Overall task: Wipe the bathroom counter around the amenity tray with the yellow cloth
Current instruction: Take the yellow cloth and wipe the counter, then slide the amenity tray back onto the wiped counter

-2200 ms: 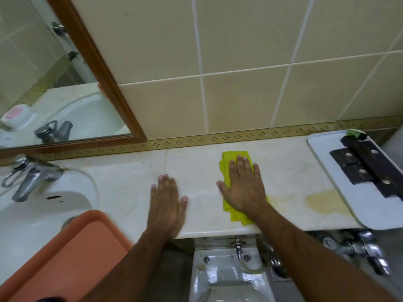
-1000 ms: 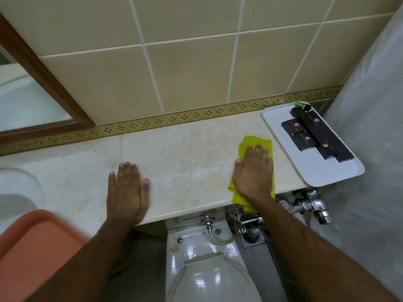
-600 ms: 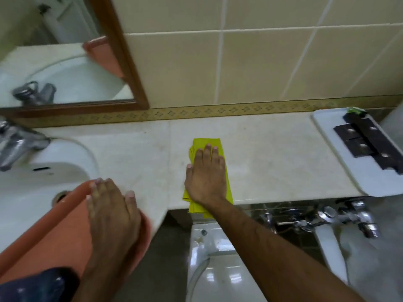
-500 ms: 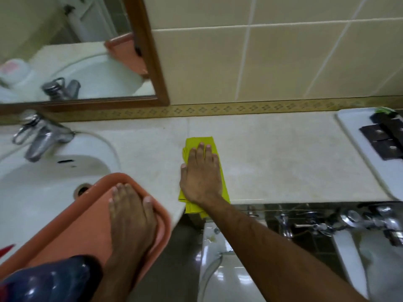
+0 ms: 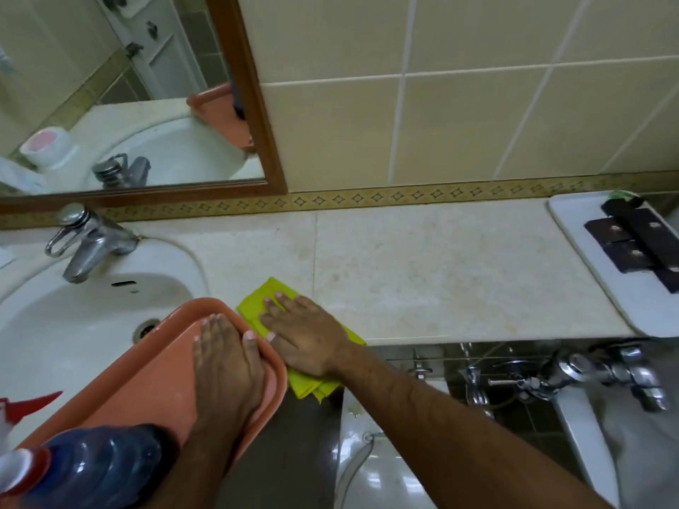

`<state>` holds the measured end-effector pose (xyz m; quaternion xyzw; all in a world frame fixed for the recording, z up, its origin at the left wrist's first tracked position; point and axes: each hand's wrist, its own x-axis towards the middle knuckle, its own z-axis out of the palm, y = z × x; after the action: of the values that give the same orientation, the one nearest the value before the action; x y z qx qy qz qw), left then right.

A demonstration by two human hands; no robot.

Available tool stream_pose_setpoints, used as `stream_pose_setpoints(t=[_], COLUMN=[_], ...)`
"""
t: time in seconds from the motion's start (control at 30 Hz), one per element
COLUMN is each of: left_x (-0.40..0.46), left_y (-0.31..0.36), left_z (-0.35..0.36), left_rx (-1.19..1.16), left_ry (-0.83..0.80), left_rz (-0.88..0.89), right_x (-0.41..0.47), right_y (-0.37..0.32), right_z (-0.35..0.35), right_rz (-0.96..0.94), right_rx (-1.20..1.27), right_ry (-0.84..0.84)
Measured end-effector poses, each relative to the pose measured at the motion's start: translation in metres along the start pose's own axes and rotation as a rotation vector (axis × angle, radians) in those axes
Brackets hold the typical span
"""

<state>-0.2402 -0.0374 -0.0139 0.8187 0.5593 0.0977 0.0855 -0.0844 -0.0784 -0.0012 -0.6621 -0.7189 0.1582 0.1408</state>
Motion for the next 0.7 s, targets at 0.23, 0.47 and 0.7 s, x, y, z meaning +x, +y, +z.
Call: stream_pose_setpoints(t=[0.23, 0.47, 0.7], left_x=[0.000, 0.018, 0.007], left_y=[-0.002, 0.106, 0.331], left_z=[-0.015, -0.033, 0.014], left_rx=[0.181, 0.228, -0.167], left_ry=[-0.044, 0.019, -0.123], left_rz=[-0.006, 0.029, 0.350], right_x=[-0.078, -0.224, -0.329], right_y=[0.008, 0.094, 0.208], right_z=[-0.028, -0.094, -0.131], right_rz=[-0.006, 0.567, 1.525], right_rx=[0.248, 0.492, 0.887], right_ry=[0.075, 0.468, 1.319])
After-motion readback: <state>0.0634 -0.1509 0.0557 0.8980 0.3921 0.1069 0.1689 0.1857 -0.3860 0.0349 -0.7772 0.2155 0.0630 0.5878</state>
